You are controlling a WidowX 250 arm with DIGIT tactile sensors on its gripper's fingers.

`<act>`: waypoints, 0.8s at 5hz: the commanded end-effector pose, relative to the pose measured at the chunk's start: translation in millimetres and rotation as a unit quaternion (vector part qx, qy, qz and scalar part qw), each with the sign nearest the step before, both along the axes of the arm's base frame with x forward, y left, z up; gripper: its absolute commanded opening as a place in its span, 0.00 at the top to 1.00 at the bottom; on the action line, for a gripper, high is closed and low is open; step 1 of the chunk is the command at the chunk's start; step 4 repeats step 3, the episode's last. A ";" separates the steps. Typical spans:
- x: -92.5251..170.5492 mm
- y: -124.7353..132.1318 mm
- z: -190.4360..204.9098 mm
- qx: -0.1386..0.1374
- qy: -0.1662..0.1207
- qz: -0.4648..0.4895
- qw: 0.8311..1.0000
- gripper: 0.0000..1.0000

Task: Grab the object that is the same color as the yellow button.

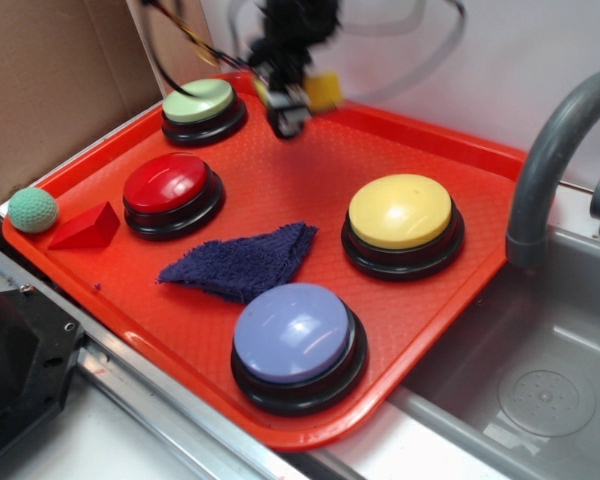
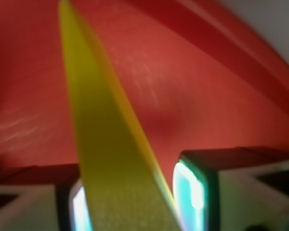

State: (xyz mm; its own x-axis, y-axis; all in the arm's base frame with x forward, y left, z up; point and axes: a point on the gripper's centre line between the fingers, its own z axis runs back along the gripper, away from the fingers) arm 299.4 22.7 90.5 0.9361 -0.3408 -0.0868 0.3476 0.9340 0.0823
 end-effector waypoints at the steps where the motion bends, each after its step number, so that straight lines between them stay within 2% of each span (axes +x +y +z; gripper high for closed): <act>1: -64.9 -13.4 108.7 -0.030 -0.092 0.180 0.979 1.00; 2: -69.0 -22.2 157.6 -0.023 -0.103 0.154 0.982 1.00; 3: -68.3 -28.8 176.7 0.001 -0.106 0.144 0.984 1.00; 4: -68.3 -28.8 176.7 0.001 -0.106 0.144 0.984 1.00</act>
